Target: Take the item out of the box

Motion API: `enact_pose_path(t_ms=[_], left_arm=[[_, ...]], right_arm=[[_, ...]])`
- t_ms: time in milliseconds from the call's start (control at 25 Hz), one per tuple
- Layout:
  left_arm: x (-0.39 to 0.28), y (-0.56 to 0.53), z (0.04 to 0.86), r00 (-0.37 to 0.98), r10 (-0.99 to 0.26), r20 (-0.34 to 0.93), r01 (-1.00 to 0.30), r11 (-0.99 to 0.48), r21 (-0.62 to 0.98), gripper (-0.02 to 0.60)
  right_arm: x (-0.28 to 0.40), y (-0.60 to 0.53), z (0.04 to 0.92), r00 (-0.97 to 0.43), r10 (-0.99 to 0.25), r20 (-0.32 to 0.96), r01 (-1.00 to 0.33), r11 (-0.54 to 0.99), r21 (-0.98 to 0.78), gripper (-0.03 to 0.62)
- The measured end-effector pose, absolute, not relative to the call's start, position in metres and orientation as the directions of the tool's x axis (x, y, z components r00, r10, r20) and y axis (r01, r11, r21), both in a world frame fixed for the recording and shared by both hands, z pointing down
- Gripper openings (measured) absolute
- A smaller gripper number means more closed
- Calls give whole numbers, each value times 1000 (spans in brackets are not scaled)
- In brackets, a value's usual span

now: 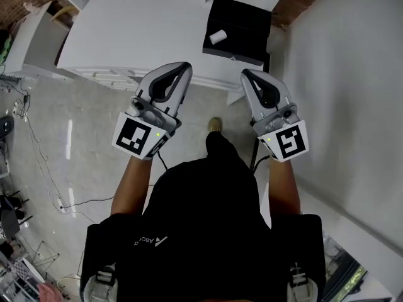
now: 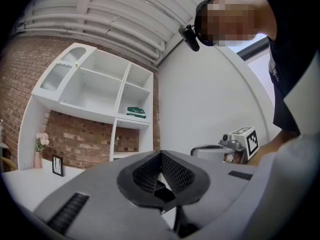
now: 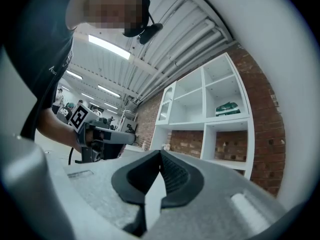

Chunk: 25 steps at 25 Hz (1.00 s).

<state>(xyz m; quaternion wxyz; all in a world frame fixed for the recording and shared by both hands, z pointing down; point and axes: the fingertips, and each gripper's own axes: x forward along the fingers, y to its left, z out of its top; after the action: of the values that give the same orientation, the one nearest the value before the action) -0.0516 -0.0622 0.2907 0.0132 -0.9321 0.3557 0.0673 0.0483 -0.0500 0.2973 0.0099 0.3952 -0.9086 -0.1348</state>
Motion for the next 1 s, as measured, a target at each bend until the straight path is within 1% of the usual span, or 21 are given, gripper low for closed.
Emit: enact_pose_path(t_ms=[360,560,800,1000], left_arm=[[-14,-157,306,693,-711,-119,-714,-700,25,-2],[-2,-192,328,670,-739,-68,-740,-673,16,-2],[12,-218,336,652,-757,-50,-757,-653,19,-2],[14,-234,341,634,-772,-36,-772,-635,19,-2]], right_arm=[[75,-145,320,-754,-656,-32,-646,733,213,2],[78,-183,339,-795,-607,13,-589,776,228,2],[83,-215,367,-819,-560,127,-520,817,250,3],[78,-238,384,-830,-522,197,-460,840,288,3]])
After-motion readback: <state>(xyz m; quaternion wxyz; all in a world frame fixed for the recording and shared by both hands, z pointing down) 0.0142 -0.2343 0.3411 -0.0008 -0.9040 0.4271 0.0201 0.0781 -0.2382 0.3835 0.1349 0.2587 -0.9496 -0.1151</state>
